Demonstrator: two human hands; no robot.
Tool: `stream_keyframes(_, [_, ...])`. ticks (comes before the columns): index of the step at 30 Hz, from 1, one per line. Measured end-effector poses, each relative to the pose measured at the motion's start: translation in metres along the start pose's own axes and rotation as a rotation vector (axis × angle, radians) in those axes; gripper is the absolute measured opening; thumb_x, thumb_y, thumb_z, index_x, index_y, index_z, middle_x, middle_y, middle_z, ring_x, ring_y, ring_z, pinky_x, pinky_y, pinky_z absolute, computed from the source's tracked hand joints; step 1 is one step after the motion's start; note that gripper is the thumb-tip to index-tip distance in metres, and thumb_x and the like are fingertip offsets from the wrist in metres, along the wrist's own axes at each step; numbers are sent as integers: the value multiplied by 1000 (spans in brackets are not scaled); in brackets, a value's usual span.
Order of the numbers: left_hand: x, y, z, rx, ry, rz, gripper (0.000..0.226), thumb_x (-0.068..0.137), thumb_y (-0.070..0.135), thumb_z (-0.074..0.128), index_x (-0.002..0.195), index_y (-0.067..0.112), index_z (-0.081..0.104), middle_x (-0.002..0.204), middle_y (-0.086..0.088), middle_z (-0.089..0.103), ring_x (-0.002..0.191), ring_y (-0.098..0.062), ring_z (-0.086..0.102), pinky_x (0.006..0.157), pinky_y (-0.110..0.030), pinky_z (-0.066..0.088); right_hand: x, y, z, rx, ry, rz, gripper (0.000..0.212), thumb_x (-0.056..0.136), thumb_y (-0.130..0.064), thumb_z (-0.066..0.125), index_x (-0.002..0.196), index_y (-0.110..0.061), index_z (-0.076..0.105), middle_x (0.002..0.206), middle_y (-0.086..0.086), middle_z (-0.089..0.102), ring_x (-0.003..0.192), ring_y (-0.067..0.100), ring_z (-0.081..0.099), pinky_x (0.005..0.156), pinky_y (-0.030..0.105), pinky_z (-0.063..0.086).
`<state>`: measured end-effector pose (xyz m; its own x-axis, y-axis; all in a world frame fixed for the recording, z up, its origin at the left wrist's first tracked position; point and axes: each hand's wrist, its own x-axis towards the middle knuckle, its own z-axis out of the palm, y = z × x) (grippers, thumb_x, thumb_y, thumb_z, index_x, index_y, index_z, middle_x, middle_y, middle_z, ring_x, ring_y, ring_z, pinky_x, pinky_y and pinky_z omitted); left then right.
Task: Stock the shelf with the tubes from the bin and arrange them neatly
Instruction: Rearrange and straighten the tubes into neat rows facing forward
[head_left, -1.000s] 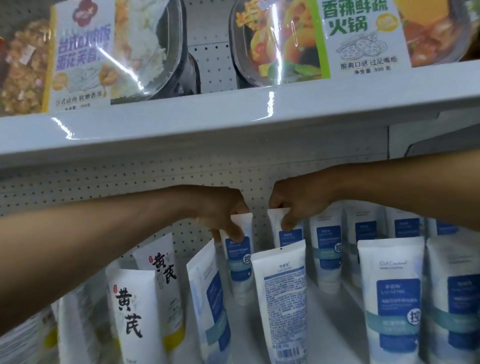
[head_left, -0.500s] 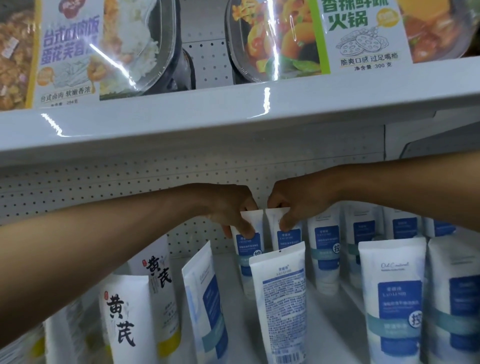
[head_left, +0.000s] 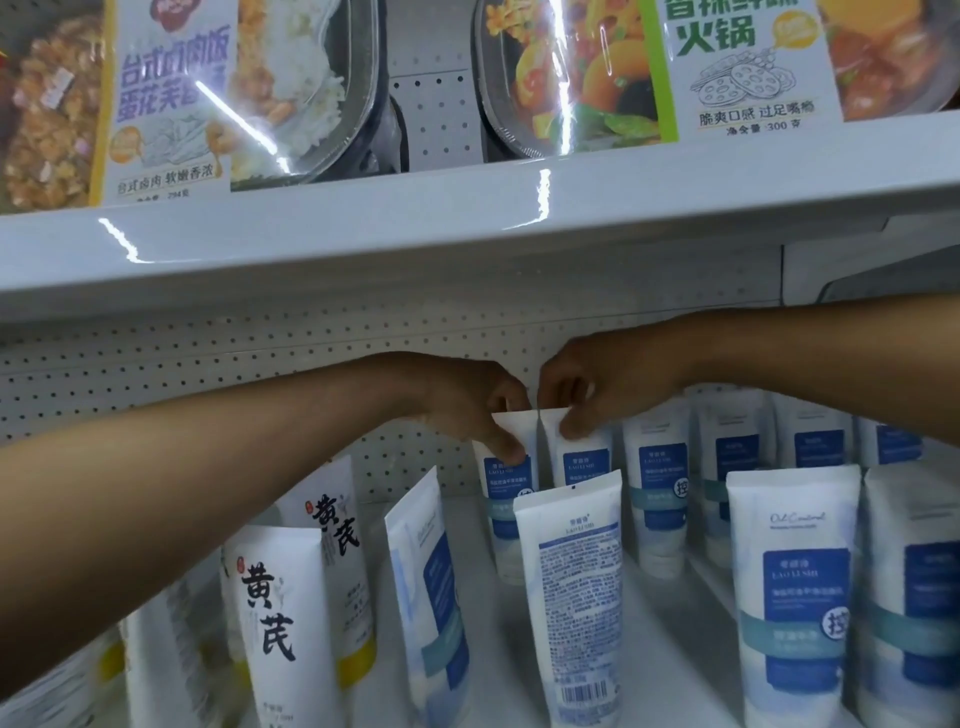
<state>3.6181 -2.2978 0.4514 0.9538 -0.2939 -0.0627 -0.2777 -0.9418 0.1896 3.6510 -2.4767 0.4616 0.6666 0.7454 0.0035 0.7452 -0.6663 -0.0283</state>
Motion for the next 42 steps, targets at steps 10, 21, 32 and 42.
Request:
stream_keyframes(10, [-108, 17, -9, 3, 352, 81, 33, 87, 55, 53, 109, 35, 66, 102, 18, 66, 93, 2, 61, 78, -16, 46, -61, -44, -12, 123, 377, -177, 16, 90, -36, 58, 92, -29, 73, 83, -16, 71, 74, 1, 63, 71, 21, 50])
stream_keyframes(21, [-155, 38, 21, 271, 231, -173, 59, 78, 71, 55, 127, 40, 51, 92, 15, 70, 86, 0, 63, 85, -31, 53, -100, -91, 4, 86, 78, -63, 48, 90, -57, 45, 77, -18, 70, 59, 2, 69, 46, 13, 58, 46, 13, 42])
stream_keyframes(32, [-151, 25, 27, 209, 267, -104, 37, 87, 36, 68, 122, 39, 57, 114, 15, 66, 101, -5, 62, 91, -35, 53, -97, -95, 11, 67, 142, -30, 27, 92, -41, 54, 82, -23, 71, 75, -6, 72, 68, 9, 69, 68, 29, 59])
stream_keyframes(42, [-140, 28, 26, 250, 246, -66, 19, 80, 37, 75, 95, 28, 71, 94, 15, 70, 87, -5, 65, 84, -38, 56, -97, -87, 14, -1, 96, 15, 36, 80, -32, 75, 109, -30, 54, 92, -13, 67, 80, 6, 67, 73, 30, 59])
